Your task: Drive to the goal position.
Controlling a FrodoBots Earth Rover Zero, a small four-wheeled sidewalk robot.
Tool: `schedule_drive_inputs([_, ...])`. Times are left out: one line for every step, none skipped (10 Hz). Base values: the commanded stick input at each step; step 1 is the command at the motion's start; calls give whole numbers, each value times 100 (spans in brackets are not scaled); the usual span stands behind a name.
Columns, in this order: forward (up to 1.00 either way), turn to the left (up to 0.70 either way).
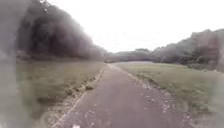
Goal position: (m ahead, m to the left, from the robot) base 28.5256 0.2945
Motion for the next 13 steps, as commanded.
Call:
schedule_drive_inputs([100,0])
schedule_drive_inputs([100,0])
schedule_drive_inputs([100,0])
schedule_drive_inputs([100,0])
schedule_drive_inputs([100,0])
schedule_drive_inputs([100,0])
schedule_drive_inputs([100,0])
schedule_drive_inputs([100,-27])
schedule_drive_inputs([100,-36])
schedule_drive_inputs([100,-18])
schedule_drive_inputs([100,0])
schedule_drive_inputs([100,0])
schedule_drive_inputs([100,0])
